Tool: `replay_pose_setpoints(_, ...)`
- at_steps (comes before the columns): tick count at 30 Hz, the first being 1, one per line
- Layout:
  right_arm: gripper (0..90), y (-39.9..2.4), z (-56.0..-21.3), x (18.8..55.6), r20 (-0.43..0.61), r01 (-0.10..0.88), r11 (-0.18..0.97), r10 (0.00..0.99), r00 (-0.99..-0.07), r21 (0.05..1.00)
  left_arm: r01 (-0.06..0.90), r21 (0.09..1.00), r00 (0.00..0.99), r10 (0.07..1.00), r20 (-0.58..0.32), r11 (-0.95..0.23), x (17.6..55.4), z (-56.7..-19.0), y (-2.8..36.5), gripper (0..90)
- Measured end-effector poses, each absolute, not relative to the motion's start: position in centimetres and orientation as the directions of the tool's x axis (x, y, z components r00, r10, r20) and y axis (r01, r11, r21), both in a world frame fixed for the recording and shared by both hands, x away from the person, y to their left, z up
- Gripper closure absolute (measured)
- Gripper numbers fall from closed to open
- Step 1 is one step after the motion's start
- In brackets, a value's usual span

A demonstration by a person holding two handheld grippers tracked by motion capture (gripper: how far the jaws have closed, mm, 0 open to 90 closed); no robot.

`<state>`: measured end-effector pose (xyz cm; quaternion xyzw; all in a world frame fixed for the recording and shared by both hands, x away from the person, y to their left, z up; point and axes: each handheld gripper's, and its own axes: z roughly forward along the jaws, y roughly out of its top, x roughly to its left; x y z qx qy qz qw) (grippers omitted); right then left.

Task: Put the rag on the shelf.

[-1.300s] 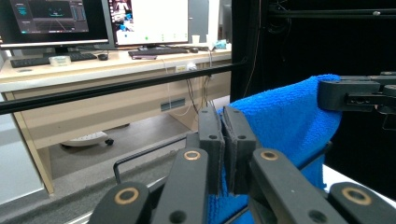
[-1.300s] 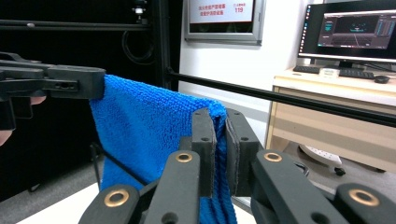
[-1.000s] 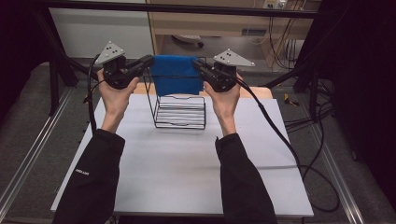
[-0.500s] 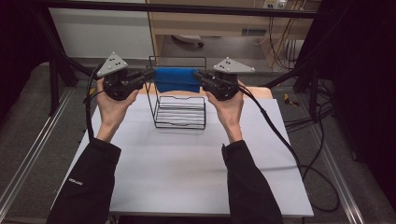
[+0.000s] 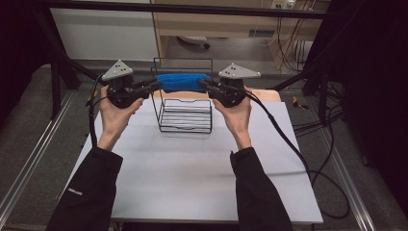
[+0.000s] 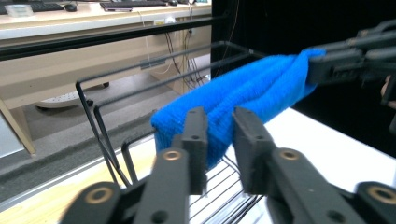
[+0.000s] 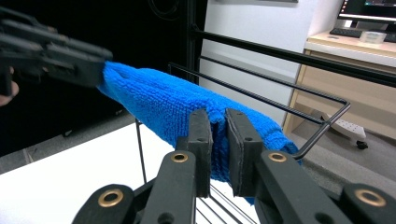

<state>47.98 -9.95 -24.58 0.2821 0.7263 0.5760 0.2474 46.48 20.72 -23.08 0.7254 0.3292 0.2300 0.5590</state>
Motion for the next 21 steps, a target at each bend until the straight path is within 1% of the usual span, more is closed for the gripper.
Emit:
replay_pose_setpoints(2, 81.3, -10.0, -24.6, 48.0, -0.040, 0.123, 0.182, 0.695, -0.718, 0.976, 0.219, 0.966, 0.675, 0.736, -0.047, -0.139, 46.4, -22.5, 20.8, 70.2)
replay_pose_setpoints(5, 81.3, -9.9, -24.7, 47.9, -0.048, 0.121, 0.192, 0.692, -0.720, 0.974, 0.222, 0.966, 0.669, 0.741, -0.054, -0.131, 46.5, -21.9, 20.7, 70.9)
replay_pose_setpoints(8, 80.7, -9.9, -24.7, 47.8, -0.056, 0.116, 0.200, 0.691, -0.720, 0.973, 0.251, 0.959, 0.673, 0.736, -0.075, -0.132, 46.7, -21.9, 20.3, 76.5)
replay_pose_setpoints(10, 80.5, -9.8, -24.8, 47.8, -0.056, 0.116, 0.201, 0.690, -0.721, 0.973, 0.286, 0.943, 0.675, 0.734, -0.071, -0.172, 46.9, -22.2, 19.9, 83.9)
replay_pose_setpoints(13, 79.5, -9.8, -24.8, 47.8, -0.066, 0.114, 0.214, 0.686, -0.724, 0.970, 0.316, 0.927, 0.685, 0.725, -0.076, -0.201, 47.2, -23.1, 19.6, 89.3)
replay_pose_setpoints(17, 77.4, -9.7, -25.0, 47.7, -0.096, 0.104, 0.246, 0.681, -0.726, 0.964, 0.339, 0.914, 0.687, 0.722, -0.080, -0.221, 47.4, -23.8, 19.6, 89.8)
replay_pose_setpoints(21, 72.4, -9.6, -25.2, 47.6, -0.095, 0.110, 0.253, 0.679, -0.728, 0.961, 0.350, 0.905, 0.684, 0.726, -0.070, -0.241, 47.5, -24.4, 19.6, 89.9)
